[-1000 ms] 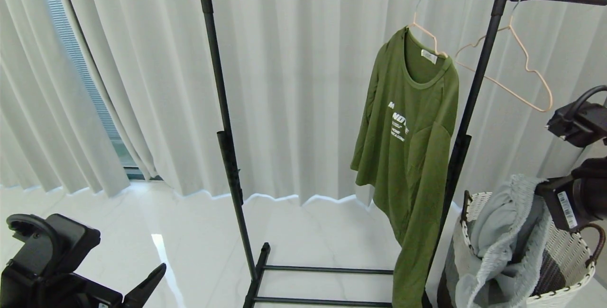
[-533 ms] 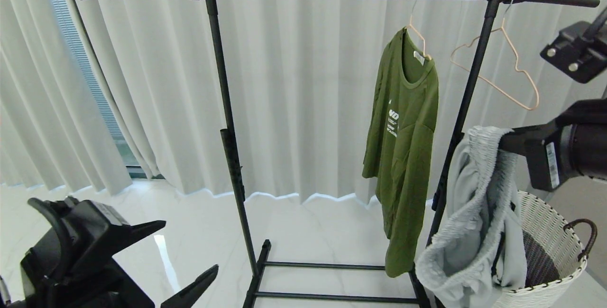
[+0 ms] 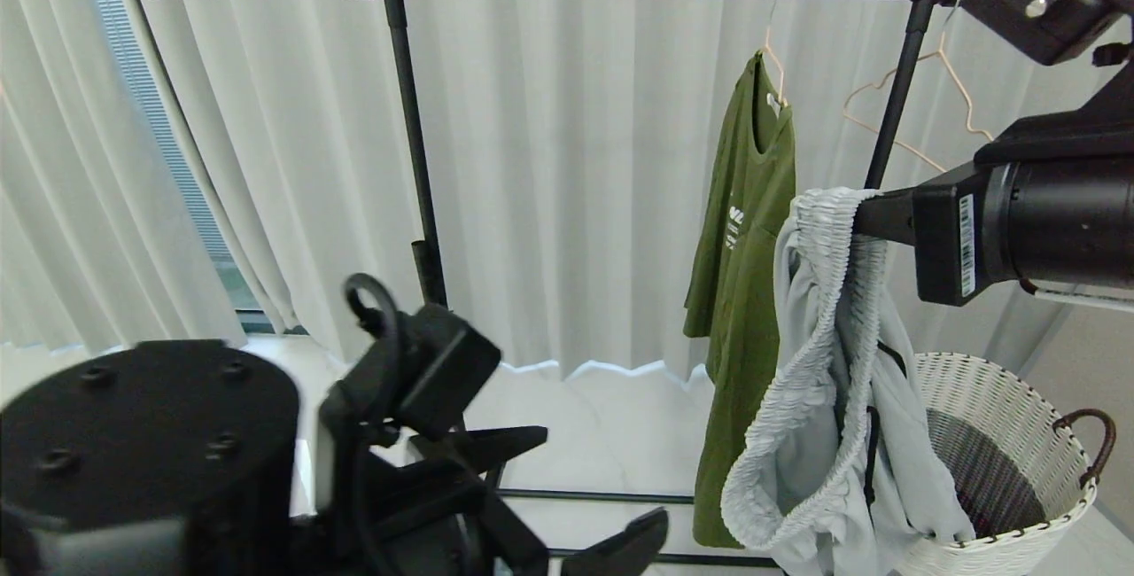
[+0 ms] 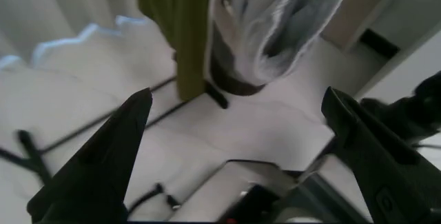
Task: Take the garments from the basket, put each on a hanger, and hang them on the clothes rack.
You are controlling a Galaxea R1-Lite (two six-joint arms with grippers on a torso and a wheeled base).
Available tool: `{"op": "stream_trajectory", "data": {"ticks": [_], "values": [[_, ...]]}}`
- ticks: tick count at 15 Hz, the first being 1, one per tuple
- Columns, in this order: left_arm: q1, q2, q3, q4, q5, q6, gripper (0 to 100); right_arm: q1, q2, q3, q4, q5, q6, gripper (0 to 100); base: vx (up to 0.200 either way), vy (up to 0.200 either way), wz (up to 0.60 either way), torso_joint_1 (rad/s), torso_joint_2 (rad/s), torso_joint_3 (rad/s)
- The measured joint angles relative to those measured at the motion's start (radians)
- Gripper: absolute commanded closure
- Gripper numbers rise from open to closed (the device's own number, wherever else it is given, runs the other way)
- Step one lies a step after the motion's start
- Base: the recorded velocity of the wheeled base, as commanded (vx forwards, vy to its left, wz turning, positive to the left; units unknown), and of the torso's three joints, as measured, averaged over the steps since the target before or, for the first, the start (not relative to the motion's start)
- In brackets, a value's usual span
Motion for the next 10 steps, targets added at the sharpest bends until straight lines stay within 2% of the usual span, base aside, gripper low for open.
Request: {"op": "stream_trajectory", "data": {"ticks": [2,5,8,10], "values": [[-0.031,0.125,-0.081,-0.025,0.001,-0.044,0,0.004,-0.001,-0.005,0.0,0.0,0.014,100,0.0,0.0,0.0,0.0,0.0,0.0],[-0.035,0.304,-0.166,-0.131,0.004,-0.125,0,0.005,-0.002,-0.008,0.0,0.0,0.038,100,0.0,0.0,0.0,0.0,0.0,0.0],[-0.019,0.45,-0.201,-0.18,0.024,-0.172,0,0.004,-0.006,-0.008,0.0,0.0,0.044,100,0.0,0.0,0.0,0.0,0.0,0.0],[-0.008,0.491,-0.204,-0.182,0.027,-0.233,0,0.004,-0.011,-0.008,0.0,0.0,0.064,100,0.0,0.0,0.0,0.0,0.0,0.0]]}}
